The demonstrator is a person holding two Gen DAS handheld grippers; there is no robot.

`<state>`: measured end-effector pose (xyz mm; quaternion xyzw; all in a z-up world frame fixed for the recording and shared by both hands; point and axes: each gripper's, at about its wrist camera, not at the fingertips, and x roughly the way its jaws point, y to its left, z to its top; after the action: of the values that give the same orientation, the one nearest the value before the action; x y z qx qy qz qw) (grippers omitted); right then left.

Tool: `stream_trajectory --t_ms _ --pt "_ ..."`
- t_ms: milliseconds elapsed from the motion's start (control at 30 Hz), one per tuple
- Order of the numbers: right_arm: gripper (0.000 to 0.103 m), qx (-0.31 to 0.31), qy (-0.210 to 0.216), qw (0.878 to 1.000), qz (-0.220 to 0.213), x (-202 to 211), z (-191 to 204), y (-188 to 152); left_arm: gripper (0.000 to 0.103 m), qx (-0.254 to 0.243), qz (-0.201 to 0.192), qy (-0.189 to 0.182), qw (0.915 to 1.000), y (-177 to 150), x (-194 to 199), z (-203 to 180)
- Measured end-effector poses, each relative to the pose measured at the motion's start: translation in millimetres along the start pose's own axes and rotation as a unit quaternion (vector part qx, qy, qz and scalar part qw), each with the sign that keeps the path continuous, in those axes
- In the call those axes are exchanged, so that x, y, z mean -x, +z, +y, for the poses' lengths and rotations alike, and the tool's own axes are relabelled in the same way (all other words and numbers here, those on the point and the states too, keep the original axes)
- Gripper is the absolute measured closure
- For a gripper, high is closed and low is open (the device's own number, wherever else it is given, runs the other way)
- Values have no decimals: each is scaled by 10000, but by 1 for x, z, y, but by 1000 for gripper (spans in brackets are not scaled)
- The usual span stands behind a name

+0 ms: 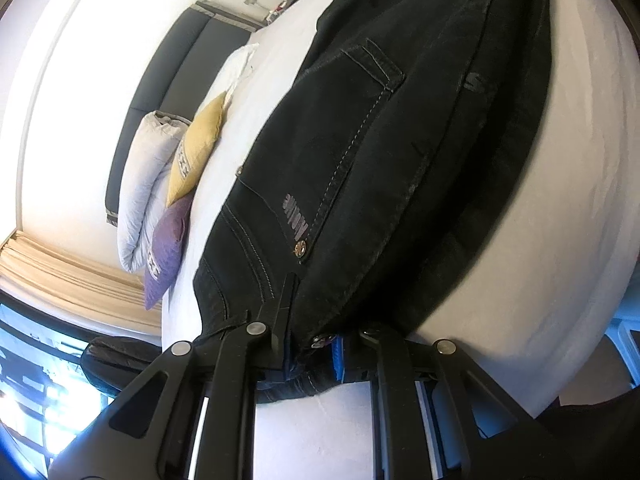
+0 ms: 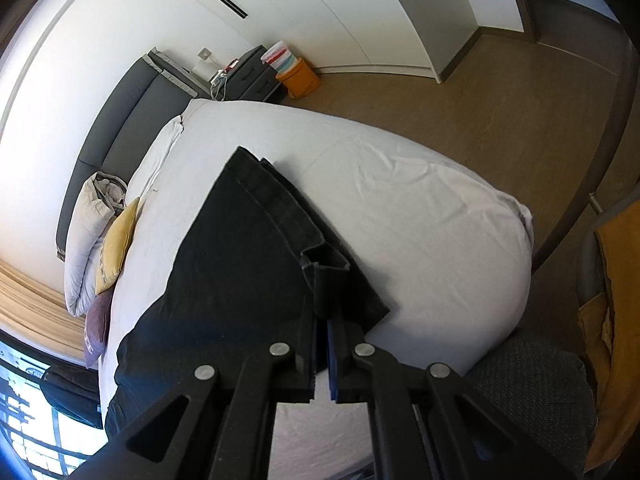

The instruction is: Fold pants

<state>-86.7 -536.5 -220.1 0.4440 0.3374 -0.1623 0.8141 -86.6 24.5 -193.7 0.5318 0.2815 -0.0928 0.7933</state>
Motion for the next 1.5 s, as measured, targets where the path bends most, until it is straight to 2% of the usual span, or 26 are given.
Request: stream_trajectory --t_ms 167,267,367,467,600,767,800,833,867,900,933,967,1033,1100,1167,1267,1333,1400,1467,1500 --pt "99 21 -35 10000 47 -5 -2 -1 91 -197 -98 241 9995 -7 10 -11" --pt "99 105 -88 9999 35 -6 1 -2 91 -127 -94 266 9995 -9 11 -12" --pt "99 119 -92 9999 47 -5 2 -2 91 -108 -29 117 9999 -13 6 -14" --pt "99 189 -102 9997 78 -6 3 -3 91 -175 -68 273 9995 -13 5 -16" --pt "100 391 -222 9989 90 -5 9 -3 89 -228 -94 431 9988 -14 9 -17" --pt "98 351 -206 9991 139 -2 8 -1 83 -444 -72 482 9978 -15 18 -14" --pt "95 333 -210 9991 161 0 8 0 77 -512 -81 518 9973 -15 20 -14" --pt "93 342 -235 9990 157 2 8 1 59 -537 -81 557 9970 -18 21 -12" --pt "90 367 -266 9989 146 4 9 2 48 -516 -94 709 9961 -23 25 -6" --pt "80 375 -329 9987 140 8 8 3 30 -450 -114 768 9960 -25 28 -1" --pt "72 364 -435 9983 122 11 7 5 19 -330 -115 713 9968 -30 32 8" --pt "54 329 -535 9980 115 14 4 6 16 -260 -82 663 9974 -33 35 15" --pt "52 173 -666 9976 40 27 -3 8 16 -179 -42 667 9976 -36 41 25" --pt "52 344 -593 9975 -155 43 4 14 16 89 -72 582 9982 -27 48 39" --pt "52 557 -288 9977 -266 51 23 22 15 461 -163 416 9979 -11 51 50" --pt "52 969 601 9935 -13 40 68 27 15 1383 -143 -264 9899 28 36 68" --pt "52 1271 872 9878 228 24 90 22 15 1749 -111 -635 9825 55 16 70" --pt "52 1337 903 9856 511 2 96 13 15 1981 -38 -874 9763 70 -2 68" --pt "52 1089 532 9880 959 -28 78 5 15 2131 169 -1097 9707 81 -23 62" --pt "64 978 320 9885 1111 -37 67 2 15 2292 292 -1268 9646 82 -34 60"
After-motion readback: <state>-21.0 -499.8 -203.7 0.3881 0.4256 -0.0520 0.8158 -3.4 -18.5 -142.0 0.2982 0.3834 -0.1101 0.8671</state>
